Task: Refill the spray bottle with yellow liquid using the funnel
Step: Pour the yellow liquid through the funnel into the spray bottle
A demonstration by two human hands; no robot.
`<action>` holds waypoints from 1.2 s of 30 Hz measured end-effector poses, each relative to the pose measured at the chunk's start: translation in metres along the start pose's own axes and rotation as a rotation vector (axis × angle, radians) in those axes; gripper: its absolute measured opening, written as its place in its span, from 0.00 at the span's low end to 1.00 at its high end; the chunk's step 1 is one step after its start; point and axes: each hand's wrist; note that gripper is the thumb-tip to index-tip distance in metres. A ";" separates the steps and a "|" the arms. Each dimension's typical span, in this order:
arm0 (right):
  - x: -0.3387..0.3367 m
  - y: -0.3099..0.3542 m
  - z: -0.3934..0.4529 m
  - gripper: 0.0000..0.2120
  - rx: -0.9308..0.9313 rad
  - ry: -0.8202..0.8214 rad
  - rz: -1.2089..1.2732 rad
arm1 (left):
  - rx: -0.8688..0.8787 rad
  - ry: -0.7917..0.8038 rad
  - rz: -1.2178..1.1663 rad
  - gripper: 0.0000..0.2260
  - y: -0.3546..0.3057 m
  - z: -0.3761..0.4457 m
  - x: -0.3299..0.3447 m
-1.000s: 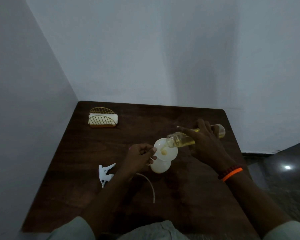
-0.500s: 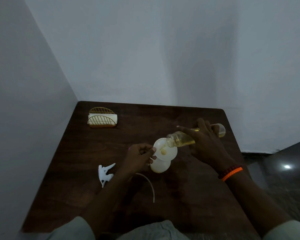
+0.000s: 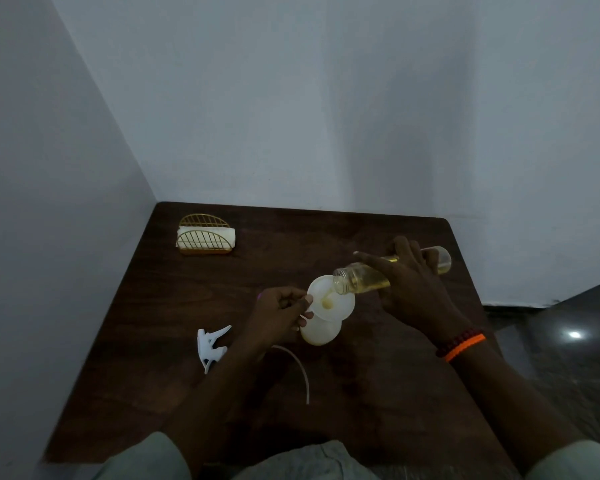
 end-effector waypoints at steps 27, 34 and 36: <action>-0.001 0.001 -0.001 0.36 -0.019 -0.024 -0.014 | -0.009 -0.011 0.001 0.07 -0.001 -0.005 -0.001; -0.003 0.002 0.000 0.35 -0.022 -0.032 -0.013 | 0.004 -0.016 -0.005 0.07 0.001 -0.004 -0.001; -0.002 0.002 0.000 0.35 -0.020 -0.035 -0.011 | 0.007 -0.009 0.001 0.07 0.002 -0.004 -0.002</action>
Point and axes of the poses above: each hand's wrist, its own z-axis towards the middle knuckle, its own x-axis out of the palm, y = z × x, and after that the axes turned 11 degrees about z, right-handed
